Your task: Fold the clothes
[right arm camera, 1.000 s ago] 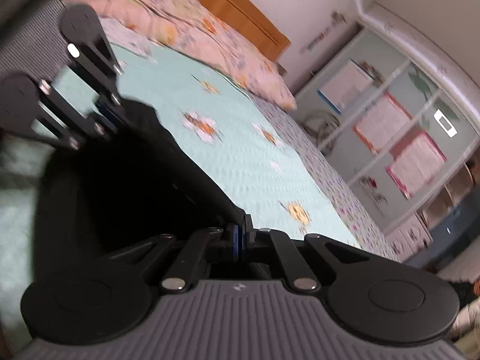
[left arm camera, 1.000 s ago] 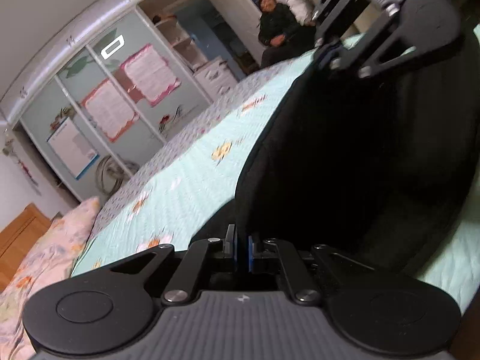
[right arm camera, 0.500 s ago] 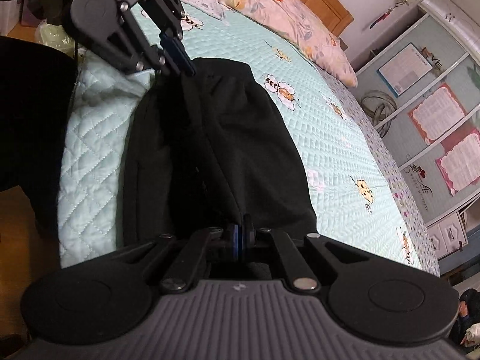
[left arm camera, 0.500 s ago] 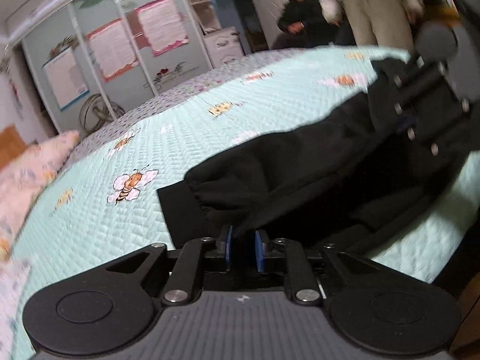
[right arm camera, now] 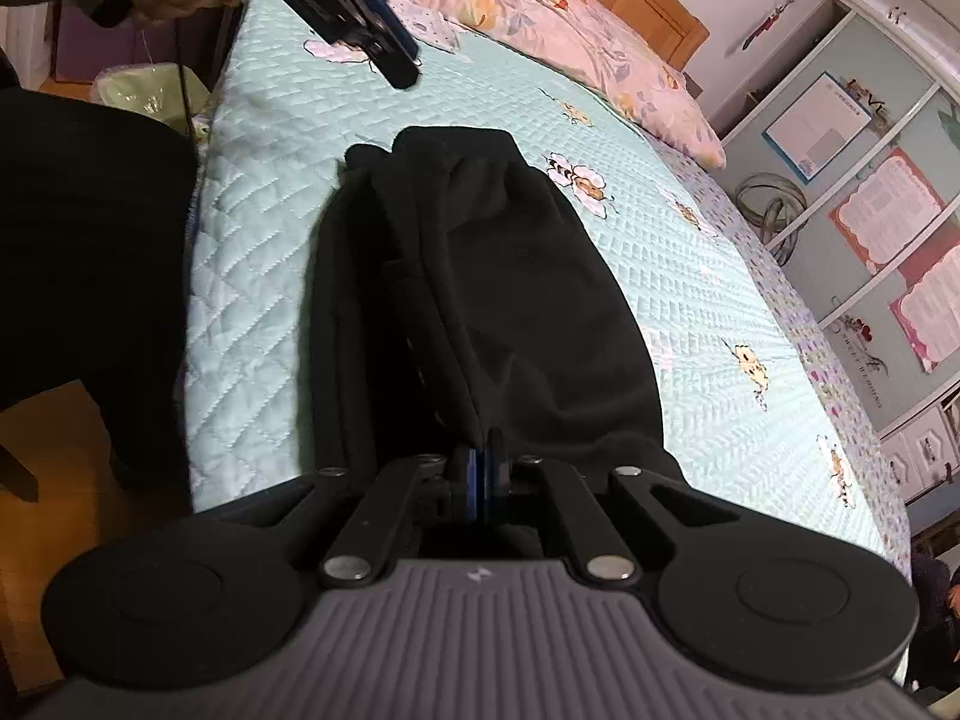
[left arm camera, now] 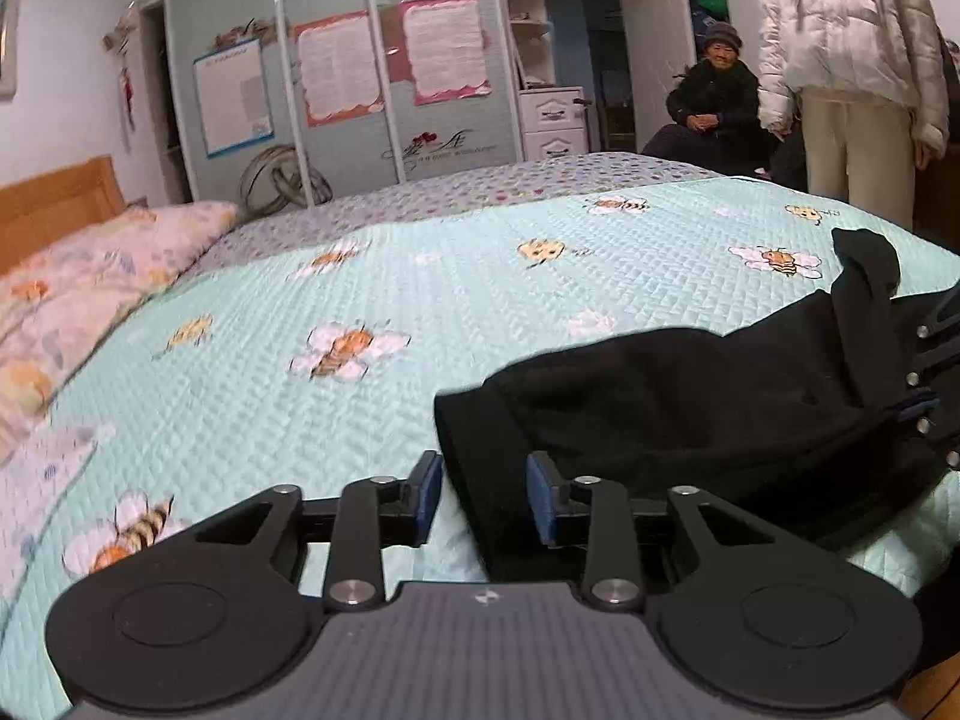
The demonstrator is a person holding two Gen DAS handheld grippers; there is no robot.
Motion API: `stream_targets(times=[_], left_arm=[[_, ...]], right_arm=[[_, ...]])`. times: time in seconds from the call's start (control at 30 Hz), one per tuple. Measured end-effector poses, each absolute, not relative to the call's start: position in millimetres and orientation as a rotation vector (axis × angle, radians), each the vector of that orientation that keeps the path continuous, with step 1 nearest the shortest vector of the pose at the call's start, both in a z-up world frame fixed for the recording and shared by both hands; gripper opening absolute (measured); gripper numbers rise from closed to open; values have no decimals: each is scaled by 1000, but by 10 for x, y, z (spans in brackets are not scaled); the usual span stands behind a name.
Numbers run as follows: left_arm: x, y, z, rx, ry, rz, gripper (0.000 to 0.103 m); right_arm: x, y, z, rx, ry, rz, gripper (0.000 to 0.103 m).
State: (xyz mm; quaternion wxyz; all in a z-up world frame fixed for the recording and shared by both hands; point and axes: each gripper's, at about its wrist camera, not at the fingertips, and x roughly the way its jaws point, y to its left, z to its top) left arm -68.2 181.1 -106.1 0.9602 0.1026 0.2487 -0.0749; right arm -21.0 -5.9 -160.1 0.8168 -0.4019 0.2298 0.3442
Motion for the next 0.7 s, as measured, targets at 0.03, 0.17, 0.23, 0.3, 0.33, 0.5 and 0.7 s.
stream_targets(times=[0.03, 0.17, 0.23, 0.3, 0.33, 0.5, 0.7], left_arm=[[-658, 1779, -1052, 219, 493, -170, 41], [-504, 1445, -1082, 310, 478, -254, 58], [-416, 1268, -1193, 375, 498, -280, 63], [-285, 1133, -1372, 438, 585, -285, 60], [-221, 1080, -1493, 471, 646, -288, 58], [-183, 1022, -1633, 520, 713, -285, 57], [-230, 1022, -1523, 497, 690, -227, 59]], right_arm=[[-220, -65, -1585, -850, 494, 738, 3], [-255, -88, -1609, -839, 518, 752, 3], [-262, -82, -1662, -845, 526, 754, 3], [-249, -75, -1710, -844, 523, 744, 3], [-240, -73, -1734, -842, 523, 738, 3], [-291, -153, -1750, -802, 500, 710, 25], [-215, -779, -1332, -384, 480, 570, 65]])
